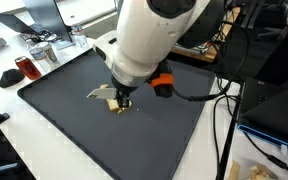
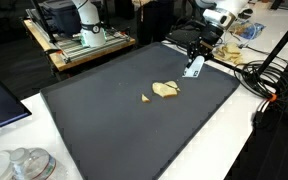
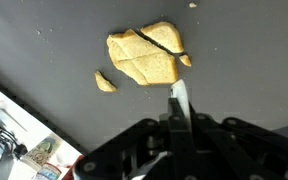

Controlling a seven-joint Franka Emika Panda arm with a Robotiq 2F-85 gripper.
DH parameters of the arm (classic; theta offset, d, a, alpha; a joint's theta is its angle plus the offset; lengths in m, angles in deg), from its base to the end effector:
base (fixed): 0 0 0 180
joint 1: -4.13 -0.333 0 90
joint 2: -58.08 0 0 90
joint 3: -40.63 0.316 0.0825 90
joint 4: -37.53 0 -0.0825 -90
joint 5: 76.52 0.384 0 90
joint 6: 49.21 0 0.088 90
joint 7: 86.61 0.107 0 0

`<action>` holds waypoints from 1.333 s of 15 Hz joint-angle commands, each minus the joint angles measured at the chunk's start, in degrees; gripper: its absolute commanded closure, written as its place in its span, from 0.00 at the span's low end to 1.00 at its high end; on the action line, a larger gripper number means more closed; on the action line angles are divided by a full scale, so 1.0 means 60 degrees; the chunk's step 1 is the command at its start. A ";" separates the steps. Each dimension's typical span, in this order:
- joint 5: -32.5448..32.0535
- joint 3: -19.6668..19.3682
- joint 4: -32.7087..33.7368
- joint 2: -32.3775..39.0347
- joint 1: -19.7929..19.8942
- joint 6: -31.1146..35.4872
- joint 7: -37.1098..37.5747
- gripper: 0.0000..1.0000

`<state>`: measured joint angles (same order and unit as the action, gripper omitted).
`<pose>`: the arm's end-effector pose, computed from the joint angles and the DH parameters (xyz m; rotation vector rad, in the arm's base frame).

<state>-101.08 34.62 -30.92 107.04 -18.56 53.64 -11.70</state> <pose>0.7077 0.1967 0.2609 2.3898 -1.0659 0.2385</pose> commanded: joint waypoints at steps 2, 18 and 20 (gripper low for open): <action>-0.0371 -0.0311 0.0712 0.0720 -0.0165 0.0051 0.0666 0.99; 0.0718 0.0662 -0.5645 -0.3687 0.1672 0.4494 -0.2973 0.99; 0.1251 0.0856 -0.6433 -0.4275 0.2142 0.4916 -0.4288 0.99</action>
<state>-97.78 37.26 -59.28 89.08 -9.89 78.51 -27.61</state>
